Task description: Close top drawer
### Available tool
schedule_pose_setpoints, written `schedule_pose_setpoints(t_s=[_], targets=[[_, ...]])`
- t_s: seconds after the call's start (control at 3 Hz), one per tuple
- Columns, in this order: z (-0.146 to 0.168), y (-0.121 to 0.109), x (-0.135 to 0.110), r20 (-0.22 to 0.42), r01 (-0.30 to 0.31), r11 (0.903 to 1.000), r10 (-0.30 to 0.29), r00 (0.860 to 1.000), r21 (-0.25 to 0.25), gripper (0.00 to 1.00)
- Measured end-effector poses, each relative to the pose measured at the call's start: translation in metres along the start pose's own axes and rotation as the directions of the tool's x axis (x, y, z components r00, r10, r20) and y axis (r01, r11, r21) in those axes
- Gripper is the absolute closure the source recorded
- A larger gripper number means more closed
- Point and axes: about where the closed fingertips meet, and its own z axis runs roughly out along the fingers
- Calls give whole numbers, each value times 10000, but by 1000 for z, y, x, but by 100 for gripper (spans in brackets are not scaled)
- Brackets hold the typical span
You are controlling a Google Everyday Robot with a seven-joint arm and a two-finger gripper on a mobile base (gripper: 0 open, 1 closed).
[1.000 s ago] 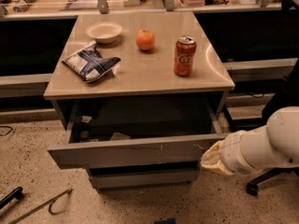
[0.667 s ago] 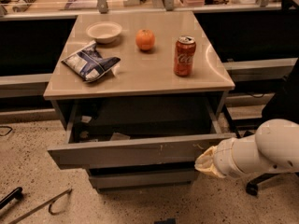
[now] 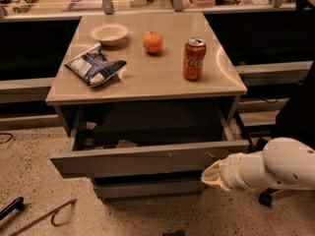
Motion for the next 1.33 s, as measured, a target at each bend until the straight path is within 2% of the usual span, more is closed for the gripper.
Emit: schedule_pose_setpoints(t_s=[0.33,0.67,1.0,1.33], targets=[[-1,-5,-5,129,726,9959,-734,9972,548,100],[10,-18,-17,347,2094,9694,-2154,9759,1283,100],[27,-34,-26,208,3226,9284,-3318,9431,1843,100],[37,-52,-31,-258,4047,8803,-4115,9110,2475,100]])
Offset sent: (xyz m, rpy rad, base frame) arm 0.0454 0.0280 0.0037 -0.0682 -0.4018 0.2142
